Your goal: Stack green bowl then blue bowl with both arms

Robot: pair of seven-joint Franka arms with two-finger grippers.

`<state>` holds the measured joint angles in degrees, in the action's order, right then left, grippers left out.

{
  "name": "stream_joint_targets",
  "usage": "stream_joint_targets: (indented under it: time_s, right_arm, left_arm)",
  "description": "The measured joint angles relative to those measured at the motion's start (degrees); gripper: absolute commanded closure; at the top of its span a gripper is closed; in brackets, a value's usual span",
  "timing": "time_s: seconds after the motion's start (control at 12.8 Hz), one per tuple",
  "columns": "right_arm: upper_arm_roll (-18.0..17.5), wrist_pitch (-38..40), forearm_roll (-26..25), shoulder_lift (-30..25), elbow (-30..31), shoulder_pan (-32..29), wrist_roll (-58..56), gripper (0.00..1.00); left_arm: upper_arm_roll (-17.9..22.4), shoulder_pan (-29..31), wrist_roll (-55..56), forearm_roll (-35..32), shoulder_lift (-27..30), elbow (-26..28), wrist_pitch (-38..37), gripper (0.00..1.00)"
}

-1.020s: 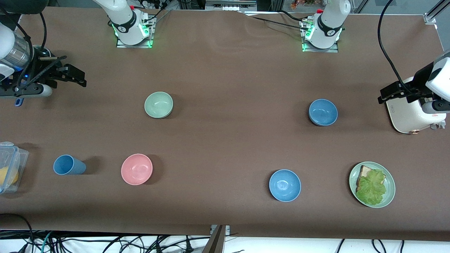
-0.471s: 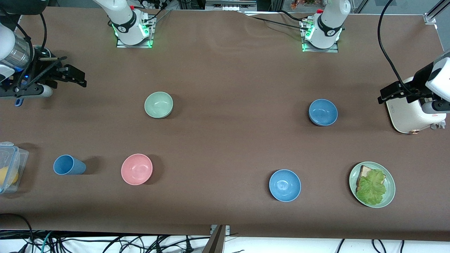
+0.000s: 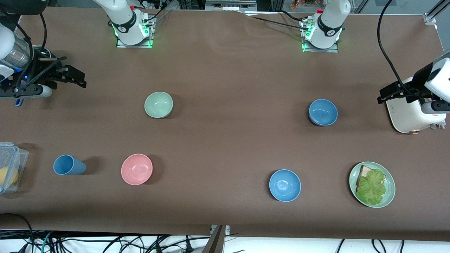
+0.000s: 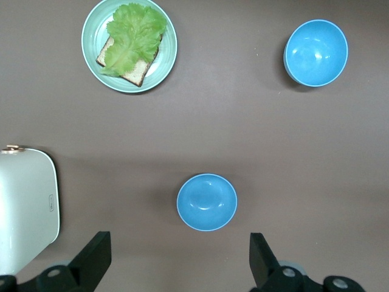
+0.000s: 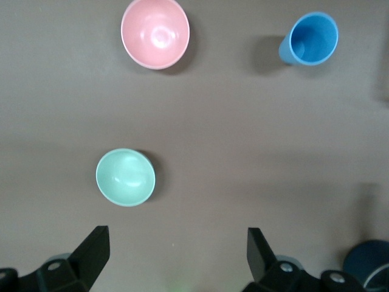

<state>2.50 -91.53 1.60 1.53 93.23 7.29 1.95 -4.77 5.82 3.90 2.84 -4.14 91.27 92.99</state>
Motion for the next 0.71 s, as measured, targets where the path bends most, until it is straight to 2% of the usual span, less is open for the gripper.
stream_joint_targets:
  time_s: [0.39, 0.71]
  right_arm:
    - [-0.5, -1.6, 0.2, 0.7, 0.0, 0.4, -0.2, 0.00]
    - [-1.0, 1.7, 0.6, 3.4, 0.3, 1.2, -0.1, 0.00]
  left_arm:
    - [-0.7, -0.2, 0.0, 0.0, -0.1, 0.0, -0.1, 0.00]
    - [-1.2, -0.3, 0.0, 0.0, -0.2, 0.0, -0.1, 0.00]
